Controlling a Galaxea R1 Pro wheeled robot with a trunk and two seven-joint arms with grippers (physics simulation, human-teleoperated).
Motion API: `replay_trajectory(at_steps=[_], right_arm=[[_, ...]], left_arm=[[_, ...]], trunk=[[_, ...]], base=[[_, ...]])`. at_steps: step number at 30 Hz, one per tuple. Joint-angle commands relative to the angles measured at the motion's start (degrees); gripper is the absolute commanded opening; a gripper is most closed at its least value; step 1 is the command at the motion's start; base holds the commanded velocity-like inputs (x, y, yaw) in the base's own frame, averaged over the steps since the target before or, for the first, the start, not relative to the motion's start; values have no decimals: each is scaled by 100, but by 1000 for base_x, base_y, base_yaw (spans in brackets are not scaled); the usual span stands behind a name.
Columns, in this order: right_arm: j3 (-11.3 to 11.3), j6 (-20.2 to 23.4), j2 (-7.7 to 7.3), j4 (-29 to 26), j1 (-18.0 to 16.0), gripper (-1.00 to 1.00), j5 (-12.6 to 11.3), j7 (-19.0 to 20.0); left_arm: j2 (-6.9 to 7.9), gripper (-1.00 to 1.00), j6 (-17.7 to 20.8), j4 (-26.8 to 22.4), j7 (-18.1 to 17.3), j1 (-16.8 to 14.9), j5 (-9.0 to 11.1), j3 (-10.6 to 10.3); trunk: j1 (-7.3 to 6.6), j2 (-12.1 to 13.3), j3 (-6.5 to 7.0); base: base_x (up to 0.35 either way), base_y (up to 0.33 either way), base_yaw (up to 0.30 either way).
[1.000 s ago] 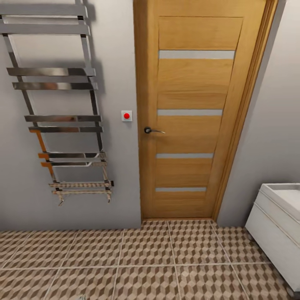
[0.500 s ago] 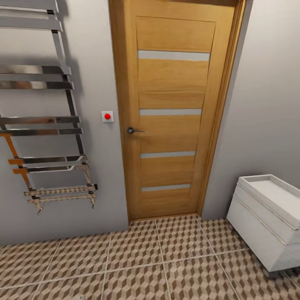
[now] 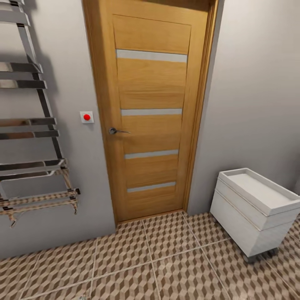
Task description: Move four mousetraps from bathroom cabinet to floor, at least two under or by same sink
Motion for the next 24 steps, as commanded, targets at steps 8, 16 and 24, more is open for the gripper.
replay_trajectory(at_steps=[8, 16, 24], right_arm=[[-44, 14, -2, 9, -8, -100, 58, 16], [-45, 15, -2, 9, -8, -100, 58, 16], [-44, 15, -2, 9, -8, -100, 58, 16]], left_arm=[[10, -100, 22, -3, -19, -2, 53, -48], [11, -100, 22, -3, -19, -2, 53, -48], [12, -100, 22, -3, -19, -2, 53, -48]], trunk=[[0, -3, -6], [0, -3, -6], [0, -3, -6]], base=[[0, 0, -252], [0, 0, -252], [0, 0, -252]])
